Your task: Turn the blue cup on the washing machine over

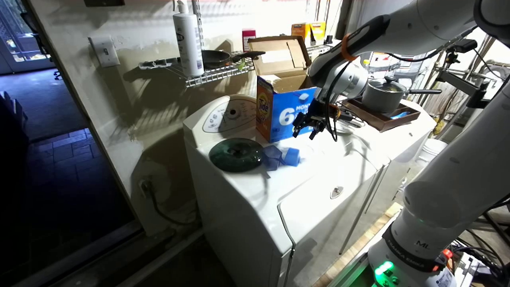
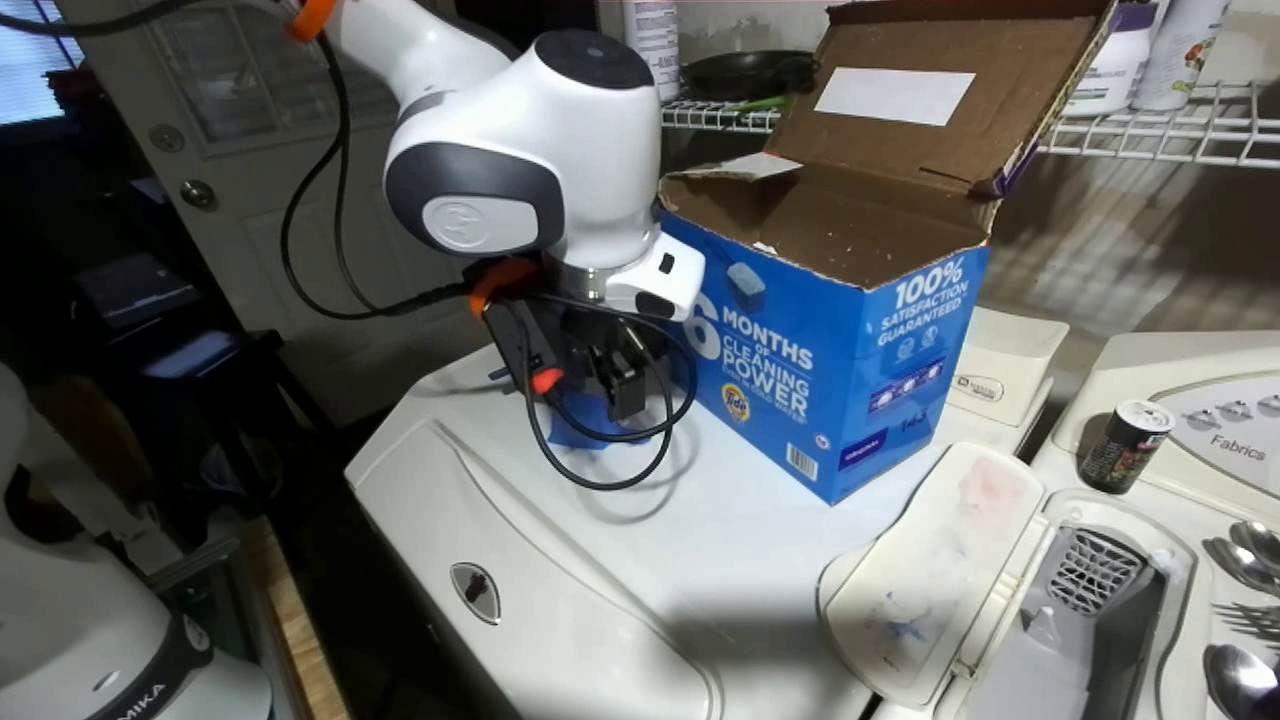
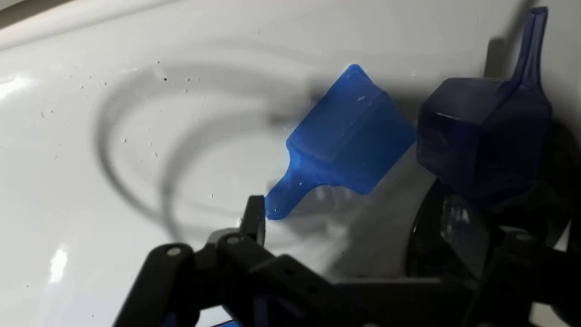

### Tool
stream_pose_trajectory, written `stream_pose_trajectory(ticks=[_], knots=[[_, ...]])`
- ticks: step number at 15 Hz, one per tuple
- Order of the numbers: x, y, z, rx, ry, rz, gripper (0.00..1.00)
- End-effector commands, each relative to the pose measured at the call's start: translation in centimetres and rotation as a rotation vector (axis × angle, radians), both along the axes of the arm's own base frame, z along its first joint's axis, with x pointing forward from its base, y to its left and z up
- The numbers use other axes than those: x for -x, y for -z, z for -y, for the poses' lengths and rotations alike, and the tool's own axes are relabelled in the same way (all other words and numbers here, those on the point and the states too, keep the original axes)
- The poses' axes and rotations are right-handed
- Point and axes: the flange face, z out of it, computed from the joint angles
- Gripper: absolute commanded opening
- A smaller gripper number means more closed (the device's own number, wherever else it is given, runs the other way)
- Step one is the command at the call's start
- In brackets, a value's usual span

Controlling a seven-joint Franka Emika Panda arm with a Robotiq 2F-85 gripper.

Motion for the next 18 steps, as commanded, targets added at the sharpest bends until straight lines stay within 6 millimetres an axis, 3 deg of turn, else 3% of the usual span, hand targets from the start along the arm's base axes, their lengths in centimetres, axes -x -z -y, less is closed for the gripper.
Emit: stream_pose_trajectory(ticks=[1, 6, 12, 18], knots=[[0.0, 0.0, 0.0, 0.000, -0.001, -0.003, 1.00], [0.4, -0.3, -0.9, -0.151, 0.081, -0.004, 1.00], [0.6, 0.7, 1.2, -0.206, 0.250, -0.085, 1.00], [-0.7, 1.9, 1.3, -0.241, 0.353, -0.185, 1.00]])
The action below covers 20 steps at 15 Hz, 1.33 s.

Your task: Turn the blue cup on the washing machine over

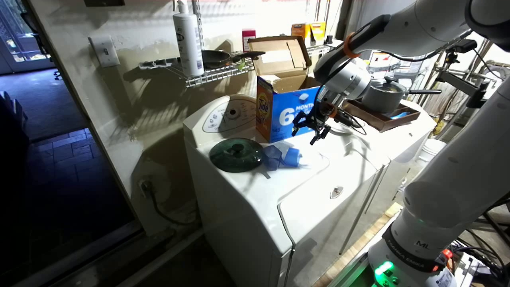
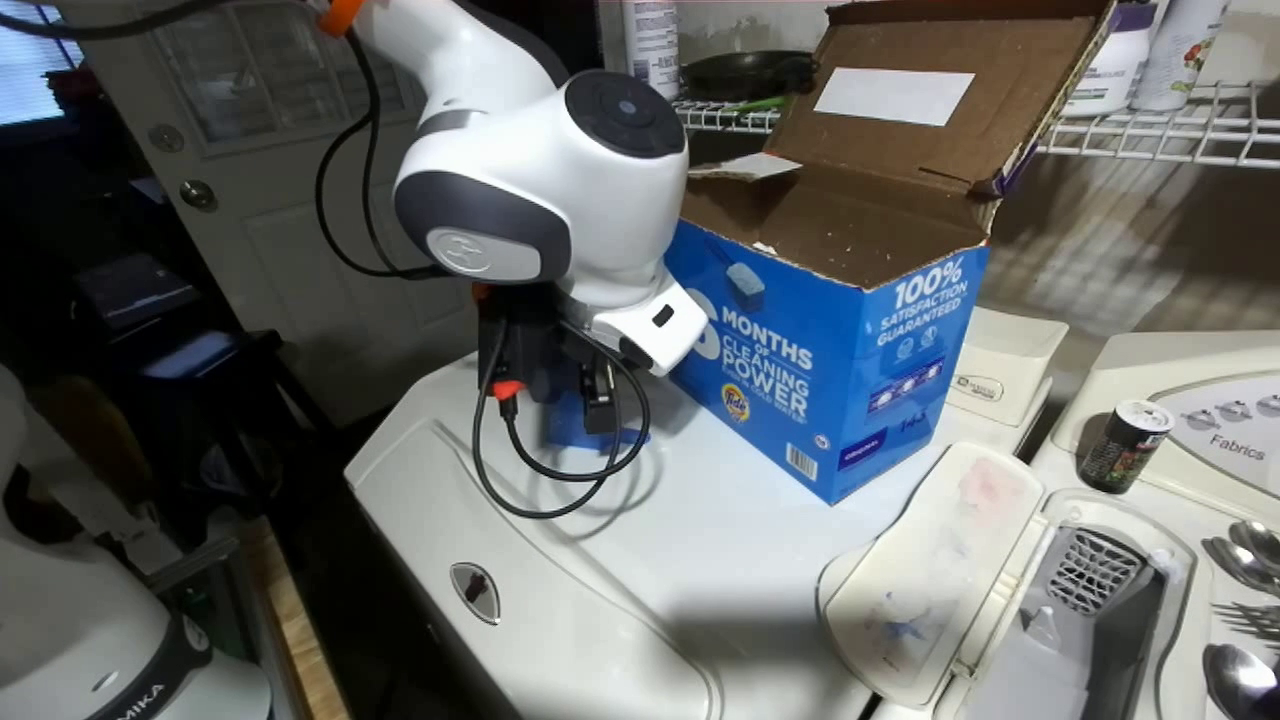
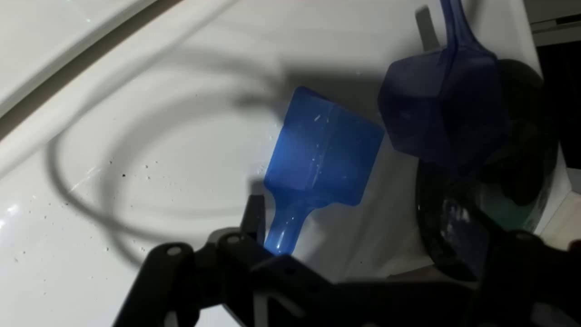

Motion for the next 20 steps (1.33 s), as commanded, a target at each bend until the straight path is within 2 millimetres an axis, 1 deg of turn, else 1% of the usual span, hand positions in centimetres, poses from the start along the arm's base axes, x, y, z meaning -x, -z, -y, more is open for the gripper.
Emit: stream_pose_trajectory(ticks=[1, 7, 12, 16, 17, 18, 19, 20], knots=[[-1.7, 0.7, 0.0, -0.065, 0.051, -0.091, 1.00], [-3.4, 2.6, 0.3, -0.120, 0.107, -0.240, 1.00], [-4.8, 4.9, 0.4, -0.149, 0.097, -0.289, 1.00], [-5.4, 6.8, 0.1, -0.175, 0.077, -0.342, 1.00], [-5.6, 7.1, 0.2, -0.176, 0.074, -0.346, 0.97], [-5.7, 7.3, 0.1, -0.177, 0.069, -0.346, 0.74], [-5.8, 7.3, 0.2, -0.173, 0.065, -0.344, 0.72], [-5.9, 7.3, 0.1, -0.171, 0.061, -0.340, 0.68]])
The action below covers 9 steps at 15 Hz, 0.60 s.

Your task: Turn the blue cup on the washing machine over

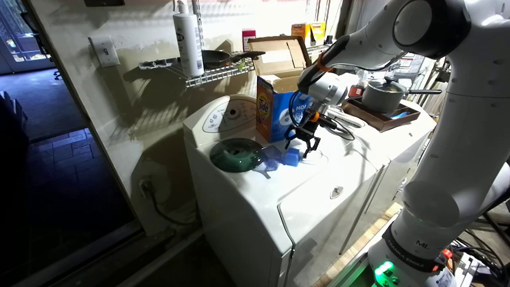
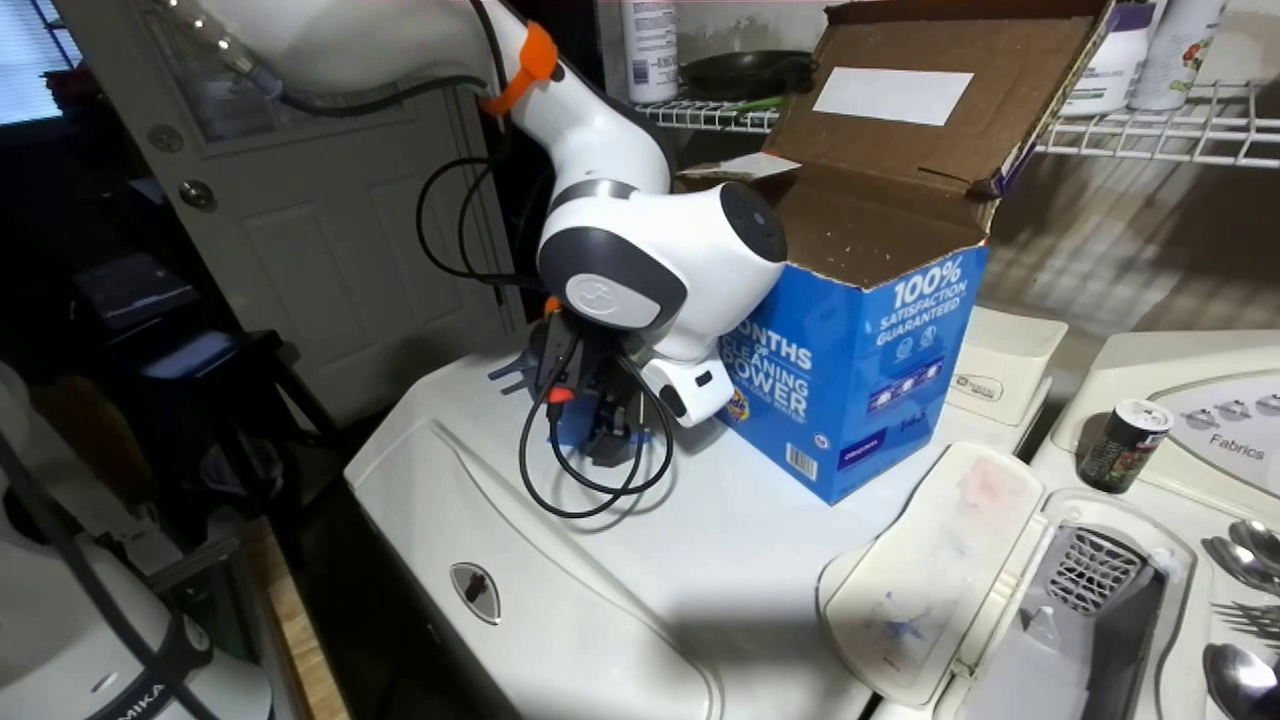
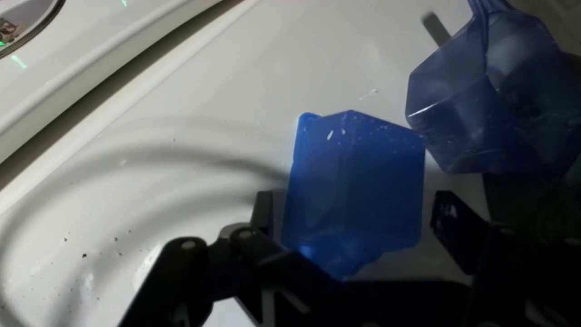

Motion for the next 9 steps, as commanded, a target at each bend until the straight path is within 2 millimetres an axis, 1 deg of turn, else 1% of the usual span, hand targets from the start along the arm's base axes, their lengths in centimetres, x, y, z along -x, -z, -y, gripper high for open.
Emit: stream_pose_trajectory(ticks=[1, 2, 4, 5, 6, 8, 9], knots=[[-1.1, 0.0, 0.0, -0.023, -0.011, 0.008, 0.61], [-1.1, 0.0, 0.0, -0.021, -0.019, 0.016, 0.53], [-1.4, -0.4, 0.0, -0.014, -0.048, 0.045, 0.40], [-1.6, -0.7, 0.0, -0.003, -0.070, 0.068, 0.35], [-1.8, -0.9, 0.0, 0.004, -0.090, 0.089, 0.34], [-2.0, -1.0, 0.0, 0.021, -0.131, 0.134, 0.27], [-2.0, -1.1, 0.0, 0.025, -0.154, 0.156, 0.27]])
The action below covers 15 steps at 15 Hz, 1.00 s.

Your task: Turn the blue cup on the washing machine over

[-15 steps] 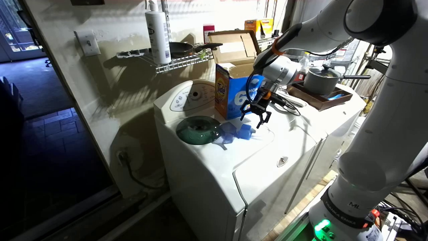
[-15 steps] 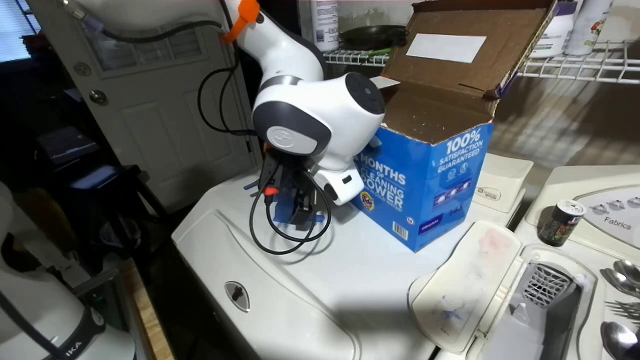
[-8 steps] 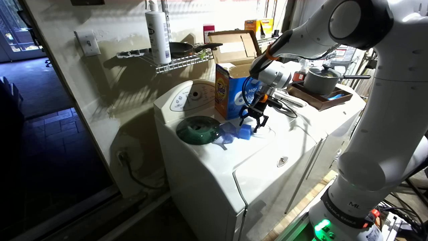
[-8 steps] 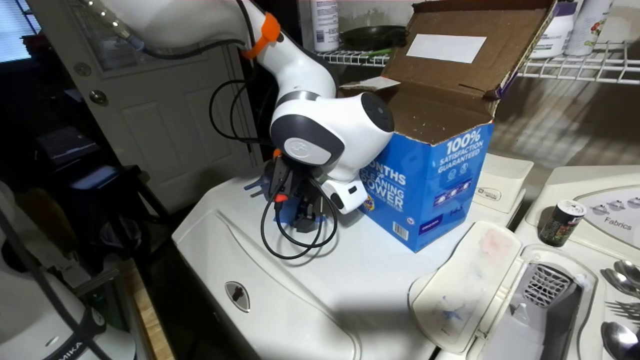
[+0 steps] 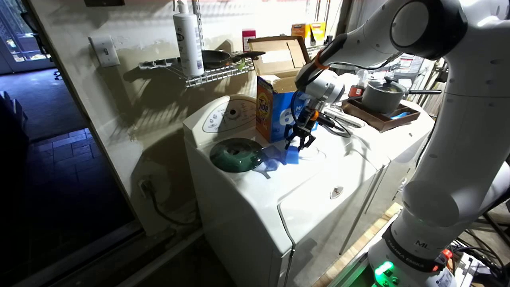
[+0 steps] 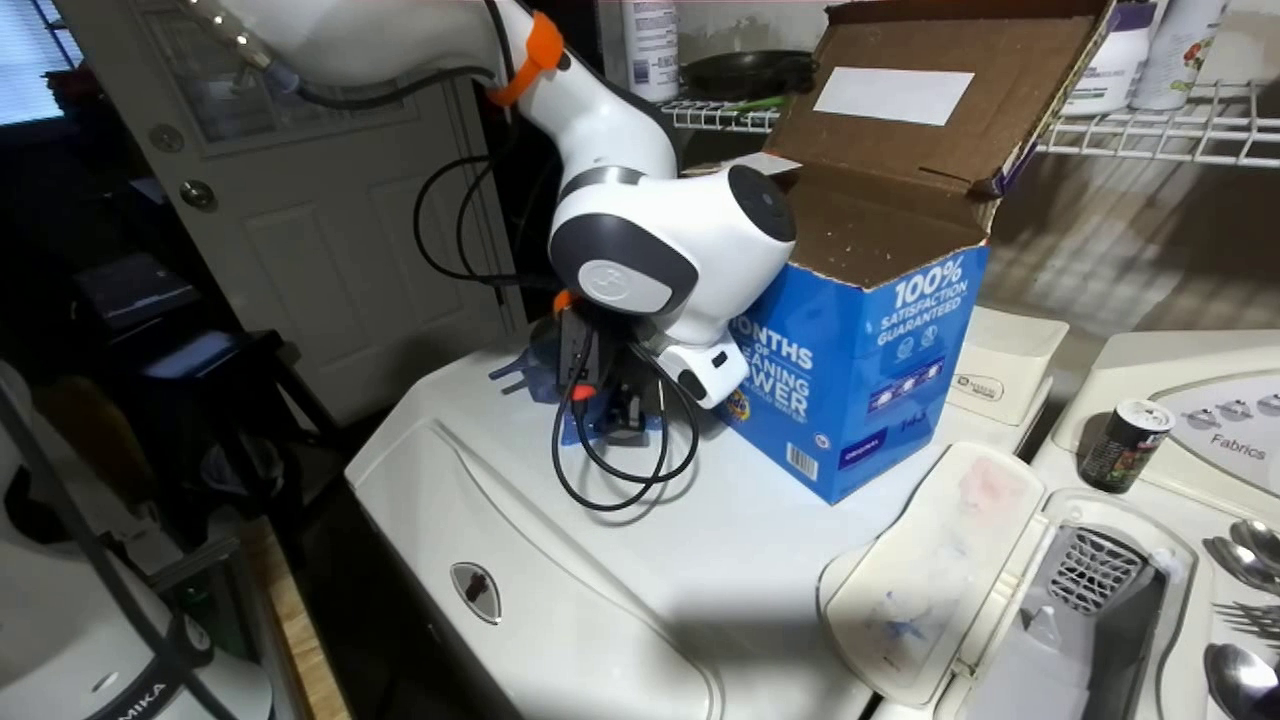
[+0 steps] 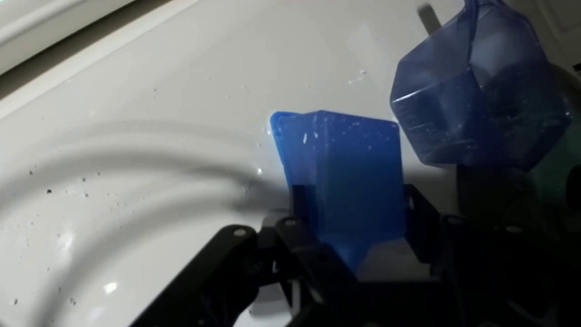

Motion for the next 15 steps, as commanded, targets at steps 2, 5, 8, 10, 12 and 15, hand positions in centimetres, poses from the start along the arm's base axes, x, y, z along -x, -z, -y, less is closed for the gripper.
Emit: stream_pose_trajectory(ticks=[2, 5, 8, 10, 12, 15], knots=[[-0.44, -0.28, -0.02, 0.013, -0.104, 0.116, 0.27], [-0.45, -0.42, -0.24, -0.014, -0.178, 0.192, 0.27], [-0.50, -0.24, -0.33, -0.063, -0.251, 0.273, 0.27], [-0.53, -0.02, -0.12, -0.106, -0.277, 0.325, 0.27], [-0.43, 0.11, 0.10, -0.145, -0.292, 0.369, 0.27], [-0.36, 0.39, 0.27, -0.188, -0.319, 0.413, 0.27]])
